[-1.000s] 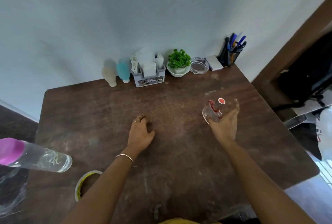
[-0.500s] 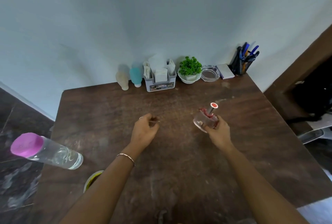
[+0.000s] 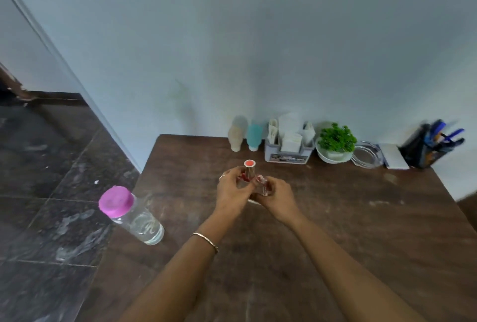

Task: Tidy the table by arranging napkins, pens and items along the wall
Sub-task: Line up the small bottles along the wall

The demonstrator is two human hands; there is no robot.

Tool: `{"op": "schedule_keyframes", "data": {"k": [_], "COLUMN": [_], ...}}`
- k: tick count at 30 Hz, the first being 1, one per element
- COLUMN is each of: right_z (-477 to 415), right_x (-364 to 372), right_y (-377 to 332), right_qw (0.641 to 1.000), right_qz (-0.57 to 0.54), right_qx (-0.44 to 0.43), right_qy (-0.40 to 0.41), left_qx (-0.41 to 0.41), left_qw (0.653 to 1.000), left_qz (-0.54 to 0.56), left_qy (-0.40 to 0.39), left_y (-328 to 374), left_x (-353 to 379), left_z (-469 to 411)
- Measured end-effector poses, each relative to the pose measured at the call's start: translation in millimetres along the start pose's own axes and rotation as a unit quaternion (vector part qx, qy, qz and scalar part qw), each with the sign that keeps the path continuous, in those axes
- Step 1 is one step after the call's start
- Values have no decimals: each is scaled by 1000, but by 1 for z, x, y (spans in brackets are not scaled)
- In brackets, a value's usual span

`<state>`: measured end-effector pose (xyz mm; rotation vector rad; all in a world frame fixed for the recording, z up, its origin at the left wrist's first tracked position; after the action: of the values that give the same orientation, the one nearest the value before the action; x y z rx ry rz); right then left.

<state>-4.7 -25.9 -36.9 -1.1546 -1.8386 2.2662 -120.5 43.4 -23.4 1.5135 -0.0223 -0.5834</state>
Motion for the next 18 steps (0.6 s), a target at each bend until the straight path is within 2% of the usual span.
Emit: {"op": "schedule_keyframes", "data": {"k": [3, 8, 12, 18], "right_z": [-19, -52, -64, -73], "right_x": [26, 53, 62, 68], "right_y": [-19, -25, -16, 16], "right_qw": [1000, 999, 996, 995], "right_qz": [-12, -19, -9, 3], "right_qx": [-3, 2, 20, 43], "right_qy": [-20, -40, -89, -95], "left_qx": [-18, -38, -53, -66], "left_qw": [998, 993, 992, 985], "left_qz": [7, -17, -66, -121], "left_qy": [60, 108, 97, 105], "left_y": [-7, -6, -13, -16], "left_x": [-18, -41, -62, -68], "left_z": [-18, -56, -99, -154]}}
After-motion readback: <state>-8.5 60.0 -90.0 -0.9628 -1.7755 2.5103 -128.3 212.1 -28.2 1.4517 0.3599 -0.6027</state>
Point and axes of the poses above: each hand's wrist, its own z-axis away from the middle knuckle, its own x-axis out of the palm, y = z × x, the point moved 2 cm from there along -z, towards the middle knuckle, and after that the axes turned 5 degrees about y, right-handed, at the moved point
